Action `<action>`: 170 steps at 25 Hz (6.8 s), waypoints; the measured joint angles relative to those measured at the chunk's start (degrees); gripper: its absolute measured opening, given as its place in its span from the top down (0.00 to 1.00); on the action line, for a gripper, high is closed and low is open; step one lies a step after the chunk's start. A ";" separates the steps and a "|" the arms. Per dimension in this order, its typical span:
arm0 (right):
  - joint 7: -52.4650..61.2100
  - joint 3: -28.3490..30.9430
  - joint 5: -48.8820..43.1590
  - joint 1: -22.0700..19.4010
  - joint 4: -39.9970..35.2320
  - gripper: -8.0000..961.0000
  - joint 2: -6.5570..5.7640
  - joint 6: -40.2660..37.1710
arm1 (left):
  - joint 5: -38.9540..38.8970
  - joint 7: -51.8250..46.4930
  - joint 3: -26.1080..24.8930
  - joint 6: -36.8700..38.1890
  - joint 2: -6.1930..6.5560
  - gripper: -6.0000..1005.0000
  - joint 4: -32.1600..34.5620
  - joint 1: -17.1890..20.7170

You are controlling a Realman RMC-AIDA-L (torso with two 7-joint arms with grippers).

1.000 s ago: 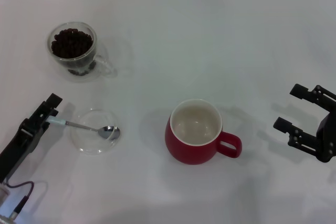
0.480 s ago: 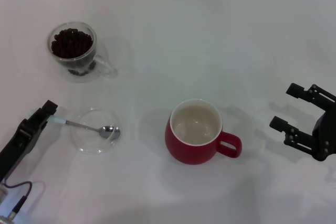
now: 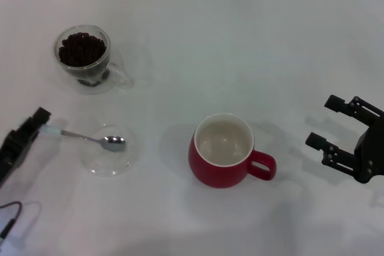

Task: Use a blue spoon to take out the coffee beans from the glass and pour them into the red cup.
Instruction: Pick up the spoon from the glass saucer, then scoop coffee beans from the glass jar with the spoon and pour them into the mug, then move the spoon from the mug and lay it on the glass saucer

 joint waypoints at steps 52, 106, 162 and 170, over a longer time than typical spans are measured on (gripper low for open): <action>-0.09 0.09 1.46 1.14 -2.64 0.19 0.06 -1.73 | 11.09 -18.38 0.72 -12.19 3.59 0.87 -22.34 -29.18; -4.48 0.09 8.38 2.24 -2.87 0.20 0.01 -2.02 | 11.32 -29.15 0.72 9.97 4.16 0.87 -12.54 -26.45; -4.66 0.09 15.14 1.62 -4.78 0.20 0.06 1.24 | 34.58 -5.56 0.72 11.69 1.73 0.87 -14.92 -47.58; -4.66 0.09 16.50 1.56 -4.65 0.20 0.07 1.28 | 25.30 -6.86 0.71 18.83 3.47 0.87 -21.77 -37.23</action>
